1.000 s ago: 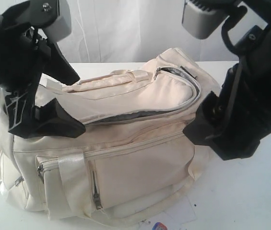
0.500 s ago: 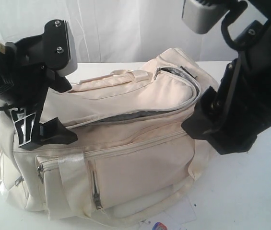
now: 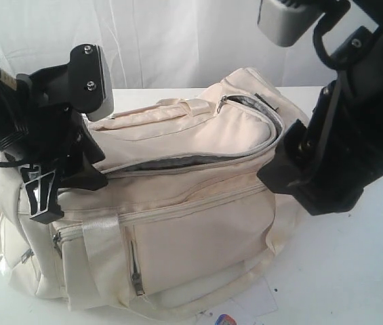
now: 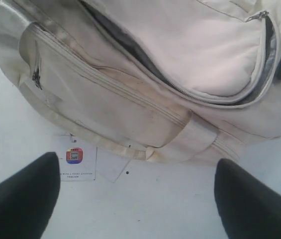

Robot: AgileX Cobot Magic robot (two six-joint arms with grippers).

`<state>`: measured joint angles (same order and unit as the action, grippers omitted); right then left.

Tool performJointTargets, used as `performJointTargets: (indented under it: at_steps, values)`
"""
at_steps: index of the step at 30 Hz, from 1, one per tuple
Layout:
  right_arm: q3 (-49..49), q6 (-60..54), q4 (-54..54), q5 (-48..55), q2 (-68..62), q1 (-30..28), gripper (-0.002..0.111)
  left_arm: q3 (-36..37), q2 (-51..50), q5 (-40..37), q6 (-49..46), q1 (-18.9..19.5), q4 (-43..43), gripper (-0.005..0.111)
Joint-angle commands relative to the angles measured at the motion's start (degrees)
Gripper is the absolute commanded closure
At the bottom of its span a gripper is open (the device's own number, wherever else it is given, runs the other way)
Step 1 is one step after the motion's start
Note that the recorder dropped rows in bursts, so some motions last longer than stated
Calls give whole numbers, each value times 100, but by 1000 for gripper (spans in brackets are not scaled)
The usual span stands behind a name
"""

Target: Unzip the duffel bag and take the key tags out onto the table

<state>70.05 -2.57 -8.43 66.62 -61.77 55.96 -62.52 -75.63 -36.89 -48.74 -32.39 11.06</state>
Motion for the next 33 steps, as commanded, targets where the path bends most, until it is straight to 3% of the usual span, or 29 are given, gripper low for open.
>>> performJointTargets:
  at_steps: [1, 6, 14, 19, 20, 26, 30, 33]
  values:
    - [-30, 27, -55, -74, 35, 1, 30, 51, 3, -71, 49, -30, 74, 82]
    - [-41, 27, -55, -104, 35, 1, 30, 0, 18, 37, 38, -30, 172, 107]
    - [-285, -10, -89, -764, 35, 1, 30, -442, 31, 362, 27, -30, 48, 107]
    - [-285, -10, -89, -916, 24, 1, 30, -560, -5, 1678, 82, 30, -943, 107]
    - [-285, -10, -89, -916, 24, 1, 30, -560, -90, 2388, 91, 188, -1008, 107]
    - [-285, 2, -89, -893, 24, 1, 30, -587, -1405, 4825, 103, 1201, -942, 107]
    - [-285, 26, -50, -882, 24, 1, 30, -1452, -2480, 5097, 205, 1724, -237, 107]
    - [-285, 38, -26, -785, 24, 1, 30, -2216, -3013, 4928, 205, 1959, -174, 107]
